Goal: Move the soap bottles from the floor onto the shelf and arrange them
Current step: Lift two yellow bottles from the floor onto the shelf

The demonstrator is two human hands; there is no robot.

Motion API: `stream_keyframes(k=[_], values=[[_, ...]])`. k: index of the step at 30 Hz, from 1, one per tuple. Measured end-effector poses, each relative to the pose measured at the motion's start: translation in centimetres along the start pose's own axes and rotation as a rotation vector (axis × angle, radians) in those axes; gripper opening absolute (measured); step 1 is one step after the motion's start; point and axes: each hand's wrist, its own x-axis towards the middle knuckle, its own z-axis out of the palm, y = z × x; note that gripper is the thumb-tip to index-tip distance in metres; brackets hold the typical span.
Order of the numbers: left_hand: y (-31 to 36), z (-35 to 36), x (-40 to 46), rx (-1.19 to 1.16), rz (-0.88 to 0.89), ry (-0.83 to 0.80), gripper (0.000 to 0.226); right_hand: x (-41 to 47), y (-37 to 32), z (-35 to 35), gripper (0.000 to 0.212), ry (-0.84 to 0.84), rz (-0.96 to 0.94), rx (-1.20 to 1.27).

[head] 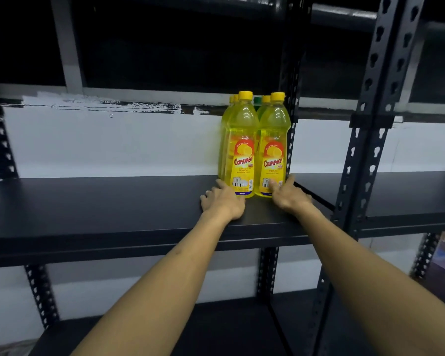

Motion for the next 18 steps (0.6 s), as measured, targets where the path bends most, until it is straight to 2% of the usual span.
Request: stream_keyframes(k=[3,5,9,12,15,18], values=[[-0.7,-1.4,-3.0,0.078,0.087,0.023,0.061,-2.9,-0.2,-0.5,0.054,-0.005,-0.052,-0.206],[-1.5,-1.8,-5.2,0.132,0.144,0.047,0.058,-5.3,-0.2,-0.5,0.04,0.027,-0.082,-0.218],[-4.2,-0.2,-8.8,0.307,0.283,0.241,0.071,-9.9,0.9,1.1,0.045,0.202,-0.236,-0.179],[-5.7,0.8,-10.4,0.329,0.329,0.315,0.07,-12.3,2.1,2.8,0.049,0.316,-0.339,-0.142],[-6.8,1.2,-12.2,0.311,0.382,0.362,0.068,-14.3,2.6,3.5,0.047,0.34,-0.367,-0.099],[-8.0,1.7,-14.0,0.193,0.439,0.373,0.063,-16.4,2.9,4.1,0.048,0.315,-0.399,0.008]])
